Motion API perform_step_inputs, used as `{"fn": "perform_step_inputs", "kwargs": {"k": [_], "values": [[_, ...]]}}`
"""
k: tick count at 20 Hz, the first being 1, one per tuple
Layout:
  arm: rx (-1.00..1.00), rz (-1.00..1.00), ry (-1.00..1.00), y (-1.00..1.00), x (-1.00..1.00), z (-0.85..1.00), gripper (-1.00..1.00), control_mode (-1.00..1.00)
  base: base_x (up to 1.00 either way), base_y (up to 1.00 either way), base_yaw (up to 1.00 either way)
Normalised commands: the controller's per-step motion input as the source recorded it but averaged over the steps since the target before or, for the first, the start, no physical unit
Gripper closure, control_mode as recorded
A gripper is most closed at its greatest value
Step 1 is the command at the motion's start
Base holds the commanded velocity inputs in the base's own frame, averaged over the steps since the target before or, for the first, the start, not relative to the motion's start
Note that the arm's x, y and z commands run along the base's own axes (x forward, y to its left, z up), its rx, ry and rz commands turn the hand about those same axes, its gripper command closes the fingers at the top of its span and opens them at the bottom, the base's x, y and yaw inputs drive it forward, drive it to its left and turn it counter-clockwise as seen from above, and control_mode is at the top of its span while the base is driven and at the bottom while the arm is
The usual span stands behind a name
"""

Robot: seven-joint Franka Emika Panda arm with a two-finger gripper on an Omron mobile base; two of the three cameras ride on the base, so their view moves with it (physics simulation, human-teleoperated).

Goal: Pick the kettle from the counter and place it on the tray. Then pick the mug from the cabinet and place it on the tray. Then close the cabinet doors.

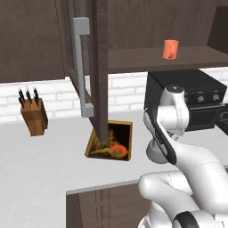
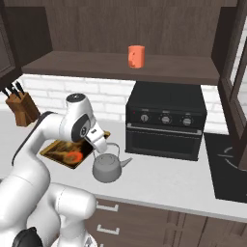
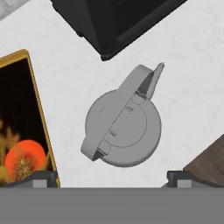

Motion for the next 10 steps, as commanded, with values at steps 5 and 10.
{"fn": "perform_step_inputs", "kwargs": {"k": [5,10], "values": [[0.0,-0.04,0.04,-0.11,0.24,-0.16,-1.0,-1.0,0.0,0.0,0.0],[0.01,-0.06,0.05,-0.17,0.29,-0.09,-1.0,-1.0,0.0,0.0,0.0]]}}
